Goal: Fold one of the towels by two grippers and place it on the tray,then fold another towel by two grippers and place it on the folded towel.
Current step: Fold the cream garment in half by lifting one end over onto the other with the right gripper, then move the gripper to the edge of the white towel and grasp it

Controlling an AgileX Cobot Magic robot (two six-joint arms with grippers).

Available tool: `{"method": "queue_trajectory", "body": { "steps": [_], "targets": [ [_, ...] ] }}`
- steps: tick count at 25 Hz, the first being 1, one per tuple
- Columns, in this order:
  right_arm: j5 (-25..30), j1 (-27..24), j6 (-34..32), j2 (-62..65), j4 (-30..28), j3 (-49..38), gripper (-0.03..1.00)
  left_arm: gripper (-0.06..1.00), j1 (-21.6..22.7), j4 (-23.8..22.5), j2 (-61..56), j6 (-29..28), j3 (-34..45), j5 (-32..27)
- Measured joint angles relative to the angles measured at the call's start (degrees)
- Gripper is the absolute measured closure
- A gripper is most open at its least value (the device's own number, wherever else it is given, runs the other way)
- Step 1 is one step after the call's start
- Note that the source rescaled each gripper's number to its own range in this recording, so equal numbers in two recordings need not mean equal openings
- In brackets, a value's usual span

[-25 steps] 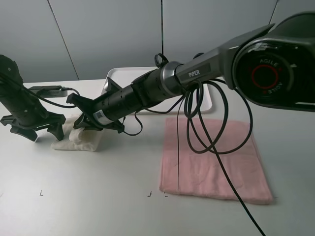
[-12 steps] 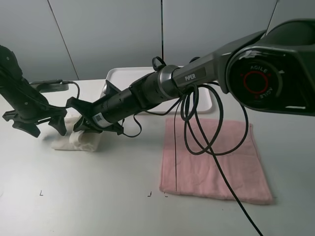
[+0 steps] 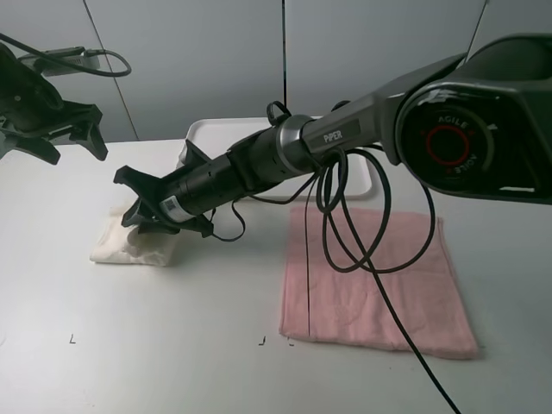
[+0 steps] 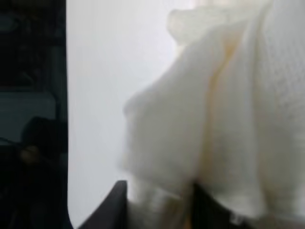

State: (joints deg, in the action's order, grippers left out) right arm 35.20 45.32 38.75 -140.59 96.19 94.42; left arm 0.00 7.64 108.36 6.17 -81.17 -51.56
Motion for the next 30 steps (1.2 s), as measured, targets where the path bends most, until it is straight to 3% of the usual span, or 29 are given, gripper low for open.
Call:
{"method": "queue_trajectory", "body": {
  "steps": [1,3,7,10,14,18,22,30],
  "targets": [
    [0.1,0.5,2.0,0.0,1.5,0.1,0.48,-0.02,0.0,0.0,0.0,0.0,-0.2,-0.1],
    [0.1,1.7,5.5,0.0,2.4,1.4,0.39,-0.02,0.0,0.0,0.0,0.0,-0.2,-0.7],
    [0.8,3.6,9.1,0.0,3.4,3.3,0.36,-0.02,0.0,0.0,0.0,0.1,-0.2,-1.0],
    [2.9,1.8,5.6,0.0,1.9,3.3,0.36,-0.02,0.0,0.0,0.0,0.2,-0.2,-1.0],
    [6.9,-4.0,-1.0,0.0,-4.9,3.4,0.36,-0.02,0.0,0.0,0.0,0.8,-0.2,-1.0],
    [8.4,-8.4,-8.3,0.0,-14.6,3.4,0.36,-0.02,0.0,0.0,0.0,1.2,-0.2,-0.5],
    [7.4,-8.7,-13.3,0.0,-23.9,3.4,0.36,-0.02,0.0,0.0,0.0,1.3,-0.2,-0.2],
    [5.6,-8.7,-14.4,0.0,-24.9,3.4,0.32,-0.02,0.0,0.0,0.0,1.4,-0.2,-0.2]
  ]
}}
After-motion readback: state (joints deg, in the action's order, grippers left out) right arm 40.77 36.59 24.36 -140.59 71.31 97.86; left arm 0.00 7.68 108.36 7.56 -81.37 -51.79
